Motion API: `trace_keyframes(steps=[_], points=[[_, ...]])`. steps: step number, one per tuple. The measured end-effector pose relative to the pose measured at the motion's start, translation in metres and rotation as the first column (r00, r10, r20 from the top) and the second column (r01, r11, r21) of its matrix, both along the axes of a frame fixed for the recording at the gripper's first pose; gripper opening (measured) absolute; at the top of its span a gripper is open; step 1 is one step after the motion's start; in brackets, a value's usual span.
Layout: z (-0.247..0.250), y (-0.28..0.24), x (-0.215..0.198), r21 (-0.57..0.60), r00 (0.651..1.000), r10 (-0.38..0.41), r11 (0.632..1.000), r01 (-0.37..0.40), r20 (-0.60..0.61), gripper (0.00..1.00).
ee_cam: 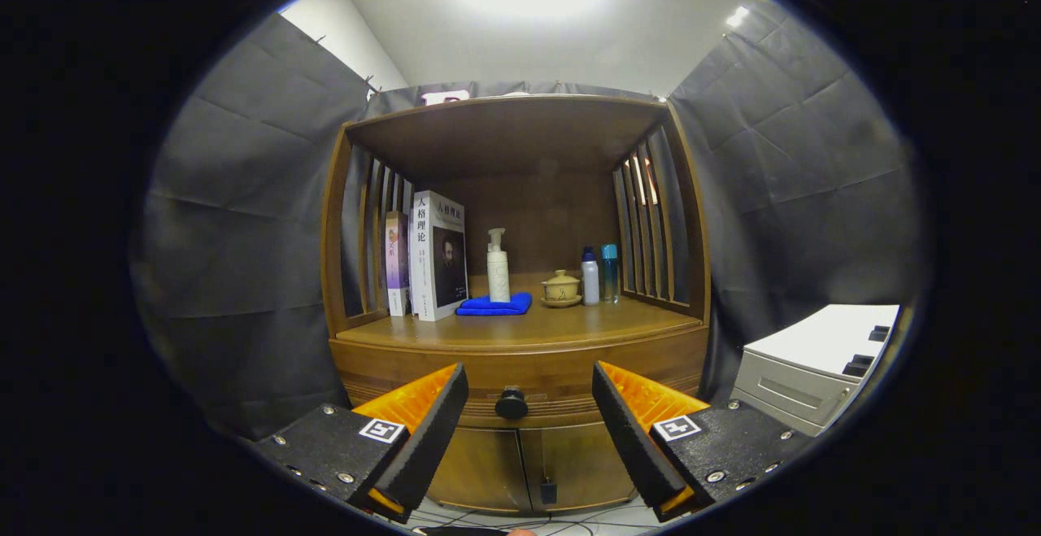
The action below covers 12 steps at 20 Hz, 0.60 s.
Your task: Pull open the drawer, take out the items inside it, and place them on the countertop above the cabinet.
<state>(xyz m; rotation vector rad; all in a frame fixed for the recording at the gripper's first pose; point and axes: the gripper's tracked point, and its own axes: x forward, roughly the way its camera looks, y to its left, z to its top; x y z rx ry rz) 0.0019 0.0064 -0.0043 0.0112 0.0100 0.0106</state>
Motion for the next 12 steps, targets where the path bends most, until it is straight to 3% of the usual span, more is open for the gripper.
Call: trace_keyframes(steps=[12], points=[[-0.026,0.013,0.046,0.034,0.999,-0.025,0.999,0.027,-0.042,0.95]])
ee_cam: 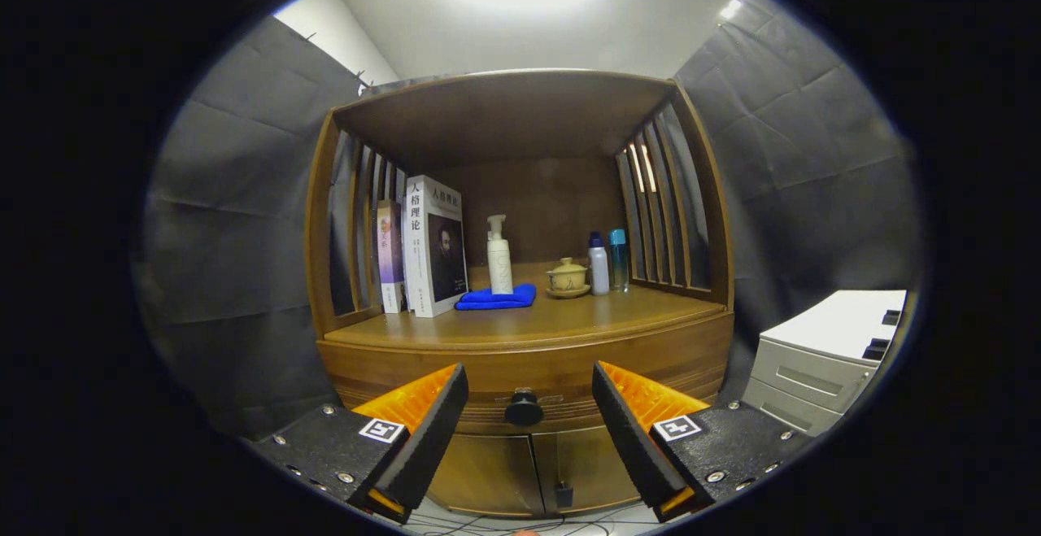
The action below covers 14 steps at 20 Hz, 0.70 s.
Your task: Pull open the drawer, take out the items inside it, and place them on the countertop above the cabinet.
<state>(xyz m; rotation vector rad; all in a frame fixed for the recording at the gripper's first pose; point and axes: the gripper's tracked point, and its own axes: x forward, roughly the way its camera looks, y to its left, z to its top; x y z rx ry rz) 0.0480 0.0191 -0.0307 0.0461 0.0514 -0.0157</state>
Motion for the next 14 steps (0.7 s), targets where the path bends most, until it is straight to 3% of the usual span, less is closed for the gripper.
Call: trace_keyframes(steps=[14], points=[[-0.085,0.009,0.064,-0.009,0.98,-0.032,0.999,0.031,-0.196,0.95]])
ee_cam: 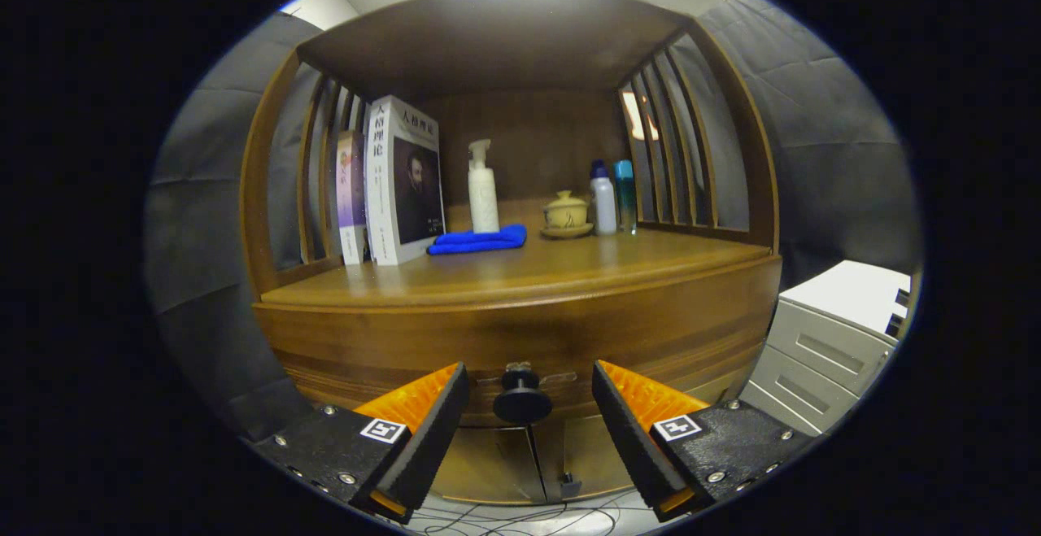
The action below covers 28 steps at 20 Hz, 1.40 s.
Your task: Pull open the drawer, take out the items inside it, and place them on the countertop above the cabinet.
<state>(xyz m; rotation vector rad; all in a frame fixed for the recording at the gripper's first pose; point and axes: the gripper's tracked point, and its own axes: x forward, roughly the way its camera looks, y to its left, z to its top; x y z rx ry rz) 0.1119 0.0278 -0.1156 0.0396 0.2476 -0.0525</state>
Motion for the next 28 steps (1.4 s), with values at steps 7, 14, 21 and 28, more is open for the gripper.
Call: trace_keyframes(steps=[7,14,21,28], points=[[-0.026,0.014,0.012,-0.017,0.998,0.042,0.999,-0.043,-0.042,0.82],[-0.029,0.002,0.015,-0.03,0.998,0.03,0.999,-0.031,-0.055,0.5],[-0.029,0.002,0.01,-0.033,0.997,0.042,0.998,-0.044,-0.072,0.42],[-0.024,0.001,-0.021,-0.045,0.996,0.035,0.998,-0.038,-0.076,0.42]])
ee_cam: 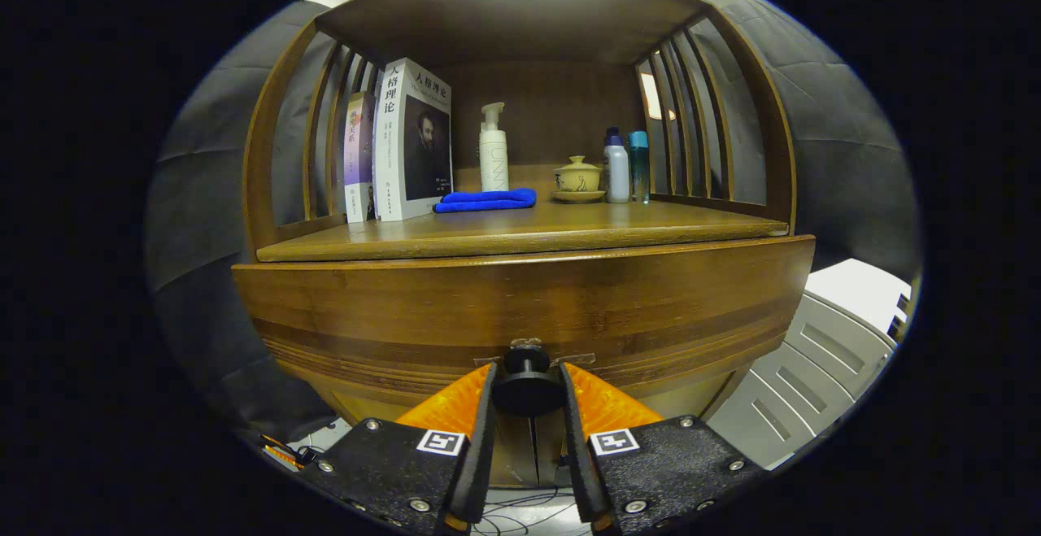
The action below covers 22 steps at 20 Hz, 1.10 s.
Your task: Pull open the drawer, take out the items inside it, and place them on the countertop above the cabinet.
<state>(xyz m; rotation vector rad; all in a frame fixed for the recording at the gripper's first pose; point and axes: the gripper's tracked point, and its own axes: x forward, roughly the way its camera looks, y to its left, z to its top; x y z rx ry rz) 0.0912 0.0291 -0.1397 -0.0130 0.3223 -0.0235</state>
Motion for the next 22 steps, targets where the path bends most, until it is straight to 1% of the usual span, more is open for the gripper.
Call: trace_keyframes(steps=[6,22], points=[[0.004,-0.001,-0.019,-0.016,1.0,0.002,1.0,-0.002,-0.004,0.42],[0.015,-0.009,-0.081,-0.042,0.999,-0.034,0.999,0.033,-0.018,0.42]])
